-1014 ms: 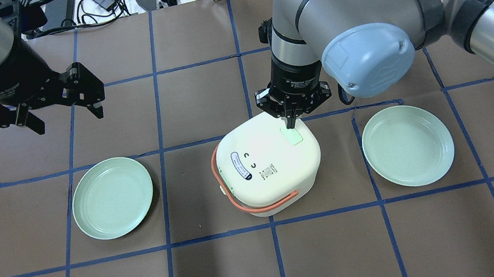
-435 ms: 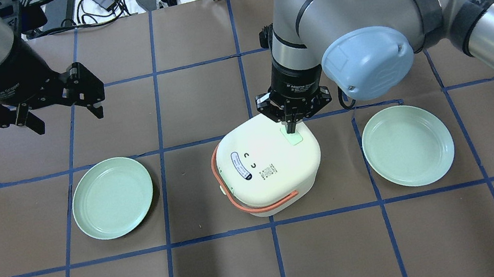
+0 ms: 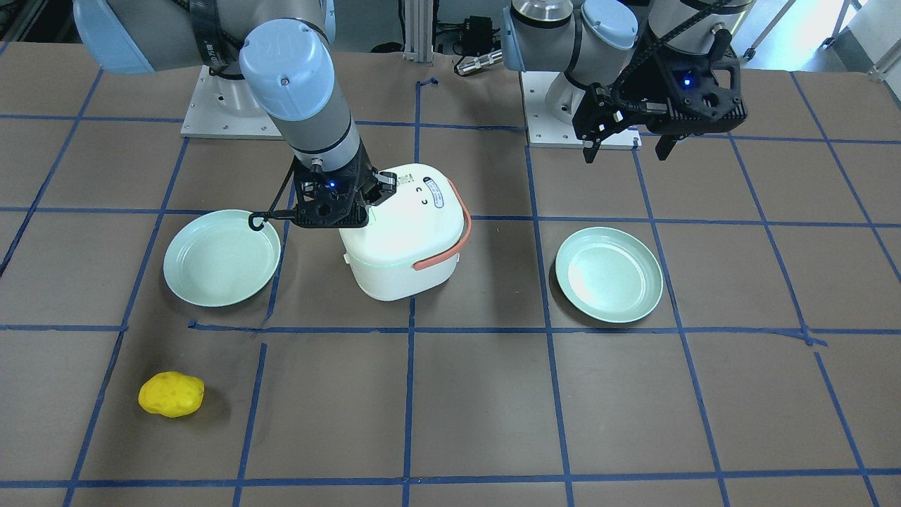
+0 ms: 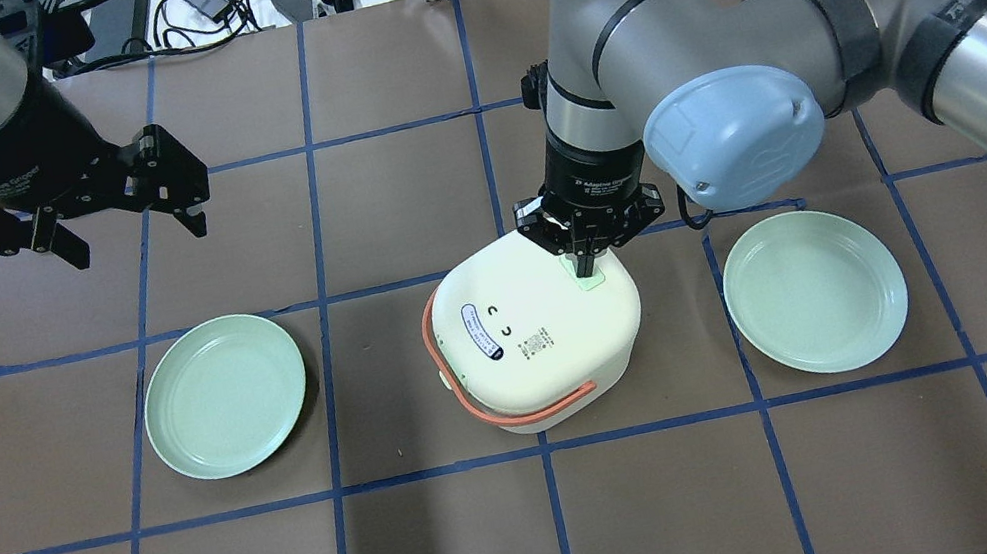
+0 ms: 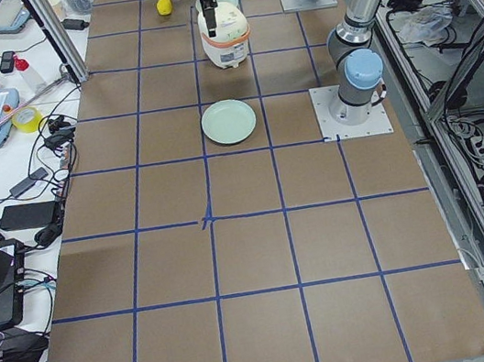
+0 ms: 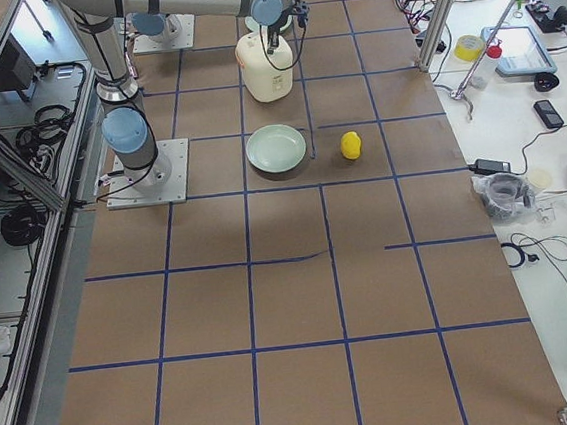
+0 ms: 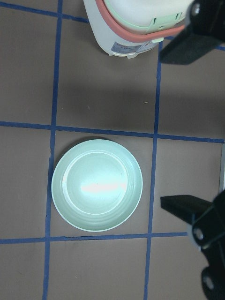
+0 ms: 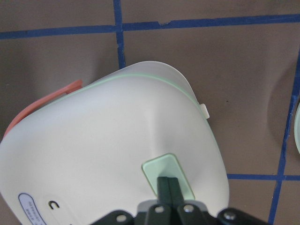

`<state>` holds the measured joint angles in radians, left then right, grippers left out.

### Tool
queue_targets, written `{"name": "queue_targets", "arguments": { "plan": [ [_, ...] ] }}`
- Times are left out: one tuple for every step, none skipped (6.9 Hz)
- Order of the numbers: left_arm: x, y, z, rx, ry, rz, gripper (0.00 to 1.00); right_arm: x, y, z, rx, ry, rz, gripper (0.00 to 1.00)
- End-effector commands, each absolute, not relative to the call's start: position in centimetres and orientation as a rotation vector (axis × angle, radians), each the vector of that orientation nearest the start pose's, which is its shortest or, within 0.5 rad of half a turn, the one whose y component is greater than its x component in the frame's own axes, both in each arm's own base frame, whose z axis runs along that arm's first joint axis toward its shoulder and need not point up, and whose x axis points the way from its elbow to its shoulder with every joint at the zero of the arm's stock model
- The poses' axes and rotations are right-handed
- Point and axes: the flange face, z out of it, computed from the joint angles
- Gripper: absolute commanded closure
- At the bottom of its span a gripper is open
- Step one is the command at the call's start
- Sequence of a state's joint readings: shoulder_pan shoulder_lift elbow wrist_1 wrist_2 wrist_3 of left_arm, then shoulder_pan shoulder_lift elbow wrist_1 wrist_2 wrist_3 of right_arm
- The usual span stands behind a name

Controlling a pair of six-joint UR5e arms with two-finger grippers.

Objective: Press rice cooker button
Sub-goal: 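Press down on the green lid button with the right gripper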

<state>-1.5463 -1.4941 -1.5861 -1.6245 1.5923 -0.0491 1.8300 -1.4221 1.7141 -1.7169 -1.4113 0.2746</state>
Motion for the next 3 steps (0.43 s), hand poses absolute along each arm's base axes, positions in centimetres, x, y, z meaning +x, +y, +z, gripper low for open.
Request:
{"name": "queue_targets", "arguments": {
  "plan": [
    [-11.98, -46.24, 51.15, -0.115, 3.118, -0.012, 0.00, 27.78, -46.57, 35.48, 0.042, 3.015, 0.287, 0.88],
    [-11.98, -46.24, 51.15, -0.115, 3.118, -0.012, 0.00, 27.77, -46.53, 35.46, 0.042, 3.015, 0.292, 0.88],
    [-11.98, -46.24, 51.15, -0.115, 3.118, -0.012, 0.00, 27.78, -46.56, 35.38, 0.042, 3.015, 0.294, 0.88]
  ]
}}
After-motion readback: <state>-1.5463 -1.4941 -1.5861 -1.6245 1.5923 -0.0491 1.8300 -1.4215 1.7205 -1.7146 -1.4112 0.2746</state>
